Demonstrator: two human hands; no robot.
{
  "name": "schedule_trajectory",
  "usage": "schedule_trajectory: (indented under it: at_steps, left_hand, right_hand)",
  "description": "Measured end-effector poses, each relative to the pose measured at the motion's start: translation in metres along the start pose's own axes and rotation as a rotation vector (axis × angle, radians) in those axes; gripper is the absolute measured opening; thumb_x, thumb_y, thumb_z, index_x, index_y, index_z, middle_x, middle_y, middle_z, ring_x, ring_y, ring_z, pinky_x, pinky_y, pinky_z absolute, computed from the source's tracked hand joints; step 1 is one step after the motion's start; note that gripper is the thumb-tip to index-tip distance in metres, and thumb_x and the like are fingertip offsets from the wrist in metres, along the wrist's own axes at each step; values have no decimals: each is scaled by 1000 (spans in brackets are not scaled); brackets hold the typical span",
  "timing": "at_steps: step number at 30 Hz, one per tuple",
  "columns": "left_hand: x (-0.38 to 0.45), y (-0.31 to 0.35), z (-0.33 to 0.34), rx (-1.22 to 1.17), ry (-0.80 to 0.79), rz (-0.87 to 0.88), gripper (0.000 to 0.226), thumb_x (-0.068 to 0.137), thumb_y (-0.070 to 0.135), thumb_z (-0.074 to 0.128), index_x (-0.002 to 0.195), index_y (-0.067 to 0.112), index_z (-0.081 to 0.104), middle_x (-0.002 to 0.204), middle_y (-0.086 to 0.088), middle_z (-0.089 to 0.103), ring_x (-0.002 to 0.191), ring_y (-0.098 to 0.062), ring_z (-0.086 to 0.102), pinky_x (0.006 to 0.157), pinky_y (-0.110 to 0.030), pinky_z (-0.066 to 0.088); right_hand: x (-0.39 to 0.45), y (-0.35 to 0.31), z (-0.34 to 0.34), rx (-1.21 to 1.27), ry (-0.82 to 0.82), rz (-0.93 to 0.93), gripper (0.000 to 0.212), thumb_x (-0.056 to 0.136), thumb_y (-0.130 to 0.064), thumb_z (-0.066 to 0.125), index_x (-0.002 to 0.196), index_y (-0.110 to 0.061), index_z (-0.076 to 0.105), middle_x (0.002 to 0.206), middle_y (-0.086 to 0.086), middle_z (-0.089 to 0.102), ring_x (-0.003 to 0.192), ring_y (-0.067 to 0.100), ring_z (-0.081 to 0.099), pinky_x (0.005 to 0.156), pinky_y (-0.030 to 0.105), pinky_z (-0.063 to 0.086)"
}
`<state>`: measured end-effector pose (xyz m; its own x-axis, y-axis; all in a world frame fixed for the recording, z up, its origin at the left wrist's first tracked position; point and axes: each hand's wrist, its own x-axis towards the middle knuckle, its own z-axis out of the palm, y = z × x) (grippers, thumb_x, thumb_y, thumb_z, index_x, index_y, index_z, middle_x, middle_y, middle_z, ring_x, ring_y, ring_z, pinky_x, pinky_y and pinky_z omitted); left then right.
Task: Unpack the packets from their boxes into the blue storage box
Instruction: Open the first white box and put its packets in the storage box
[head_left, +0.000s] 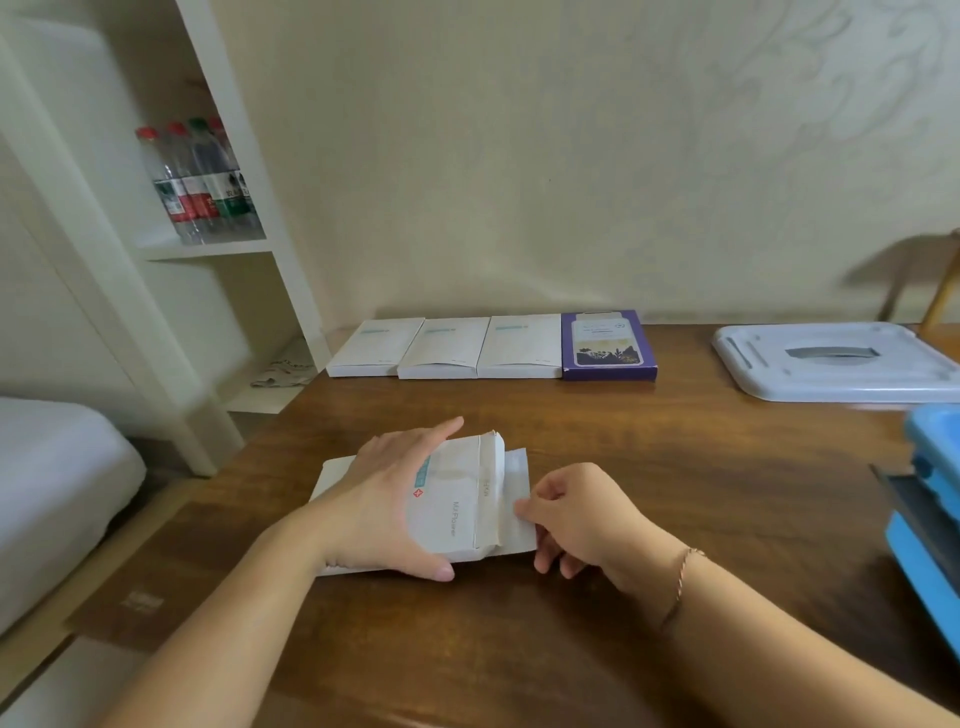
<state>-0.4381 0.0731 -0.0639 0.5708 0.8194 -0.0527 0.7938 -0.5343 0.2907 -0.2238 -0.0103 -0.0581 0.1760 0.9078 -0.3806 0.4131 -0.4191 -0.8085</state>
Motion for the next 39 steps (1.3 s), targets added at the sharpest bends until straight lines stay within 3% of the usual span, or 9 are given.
schedule_trajectory:
  at_steps: [5, 9, 12, 15, 18, 23, 28, 32, 39]
  left_hand:
    - [-3, -16, 2, 39, -47, -59, 129, 36, 84, 76, 133, 74, -8, 149, 33, 7, 142, -8, 13, 114, -47, 18]
    - [-3, -8, -6, 79, -132, -78, 126, 41, 79, 78, 128, 76, -14, 156, 28, 0, 148, -12, 0, 118, -48, -1]
    - [-2, 17, -23, 17, -123, 16, 125, 51, 79, 75, 131, 73, -21, 152, 36, -22, 143, 1, -23, 119, -47, -9]
    - [4, 74, -47, -214, 165, 227, 110, 60, 77, 74, 141, 68, 1, 145, 51, -5, 137, 18, 1, 115, -30, 17]
    - [14, 131, -69, -255, 377, 429, 65, 73, 45, 83, 130, 50, 53, 128, 38, 51, 117, 13, 49, 97, -15, 42]
    - [24, 173, -82, -322, 310, 473, 16, 80, 15, 80, 86, 29, 78, 76, 13, 72, 66, 1, 63, 60, -15, 47]
    - [29, 198, -85, -953, 496, 441, 7, 75, 17, 78, 82, 17, 77, 81, -2, 75, 73, -15, 68, 63, -29, 56]
    - [34, 233, -75, -1312, 462, 336, 16, 73, 20, 74, 85, 11, 74, 88, -12, 74, 78, -24, 69, 63, -34, 56]
    - [43, 281, -60, -1206, 241, 458, 50, 80, 20, 78, 125, 27, 57, 90, -9, 73, 85, -21, 72, 66, -26, 55]
  right_hand:
    - [-11, 1, -28, 61, 188, 2, 32, 101, -20, 47, 133, -20, 46, 110, 7, 63, 59, 17, 72, 48, 26, 57]
    - [-27, 1, -47, 11, 275, -50, 21, 101, -22, 48, 122, -23, 51, 119, 6, 61, 75, 19, 72, 57, 30, 61]
    - [-44, -1, -63, -338, 549, -279, 21, 98, -21, 52, 118, -29, 53, 112, 0, 66, 74, 15, 59, 48, 24, 48]
    - [-66, -13, -77, -704, 802, -508, 23, 89, -18, 59, 106, -33, 56, 90, -7, 69, 60, 23, 46, 43, 21, 20]
    - [-83, -21, -85, -849, 832, -563, 20, 84, -19, 62, 98, -32, 56, 74, -5, 65, 56, 27, 51, 43, 23, 21]
    - [-99, -6, -101, -534, 897, -709, 13, 91, -27, 61, 104, -29, 60, 88, -7, 67, 68, 20, 57, 55, 30, 46]
    - [-125, 12, -122, 209, 941, -726, 72, 77, -29, 78, 135, -35, 37, 122, -15, 49, 107, 3, 56, 82, 23, 51]
    - [-145, 27, -156, 375, 769, -679, 26, 84, -20, 74, 100, -35, 59, 85, -4, 71, 69, 11, 71, 51, 28, 59]
    - [-172, 65, -227, 69, 781, -599, 27, 83, -7, 72, 85, -32, 64, 71, -8, 71, 40, 19, 62, 40, 30, 52]
